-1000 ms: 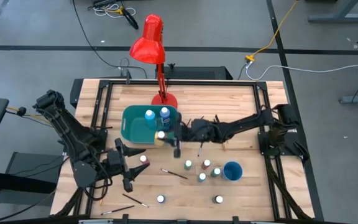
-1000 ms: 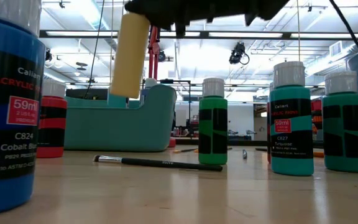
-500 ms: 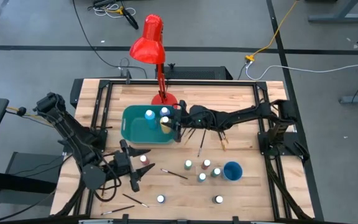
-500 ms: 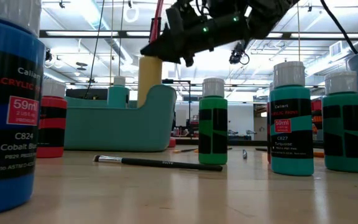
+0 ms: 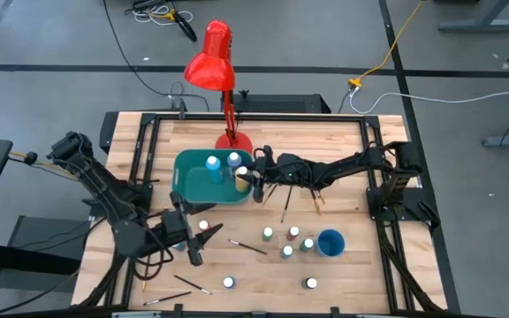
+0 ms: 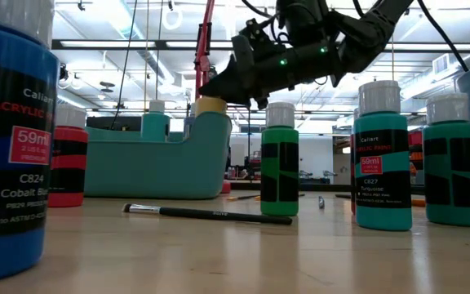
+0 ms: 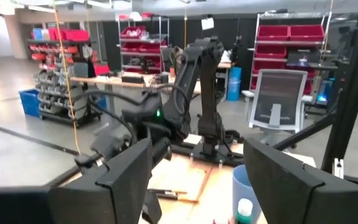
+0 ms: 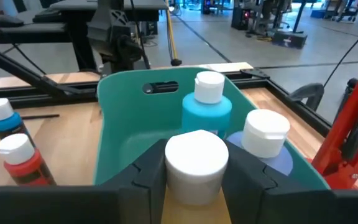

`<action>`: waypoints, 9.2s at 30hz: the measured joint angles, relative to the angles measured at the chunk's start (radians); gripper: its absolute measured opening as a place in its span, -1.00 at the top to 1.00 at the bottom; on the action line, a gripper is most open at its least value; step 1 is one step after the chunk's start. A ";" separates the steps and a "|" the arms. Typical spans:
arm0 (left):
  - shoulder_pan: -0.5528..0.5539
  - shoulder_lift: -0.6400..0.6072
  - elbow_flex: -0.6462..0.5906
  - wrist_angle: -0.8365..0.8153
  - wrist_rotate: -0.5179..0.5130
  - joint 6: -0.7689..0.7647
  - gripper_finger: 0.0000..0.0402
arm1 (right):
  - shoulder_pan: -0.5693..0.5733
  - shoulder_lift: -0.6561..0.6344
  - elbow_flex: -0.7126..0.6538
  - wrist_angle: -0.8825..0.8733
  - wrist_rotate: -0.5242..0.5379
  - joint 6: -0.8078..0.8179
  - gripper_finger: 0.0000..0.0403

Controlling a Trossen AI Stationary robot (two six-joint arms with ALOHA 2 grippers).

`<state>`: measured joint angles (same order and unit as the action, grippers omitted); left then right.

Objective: Pick & Place Paint Supplies
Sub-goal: Put the large yellow paint bottle into the green bin, then put the small orange paint bottle into the green bin

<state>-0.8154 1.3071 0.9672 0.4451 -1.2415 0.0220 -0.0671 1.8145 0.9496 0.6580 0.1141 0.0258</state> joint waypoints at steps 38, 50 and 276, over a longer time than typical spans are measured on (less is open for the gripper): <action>0.061 0.000 0.000 0.099 -0.012 0.247 -0.29 | -0.093 0.028 -0.029 0.006 -0.183 -0.090 0.26; 0.062 0.000 0.000 0.099 -0.012 0.247 -0.29 | -0.092 0.031 -0.031 0.024 -0.185 -0.087 -0.16; 1.024 0.131 0.024 -1.385 1.051 -0.454 0.15 | 0.261 -0.256 -0.030 -0.388 -0.182 -0.041 -0.31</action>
<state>0.2089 1.4384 0.9913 -0.9401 -0.1909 -0.4321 0.1936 1.5581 0.9199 0.2703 -0.0677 -0.0151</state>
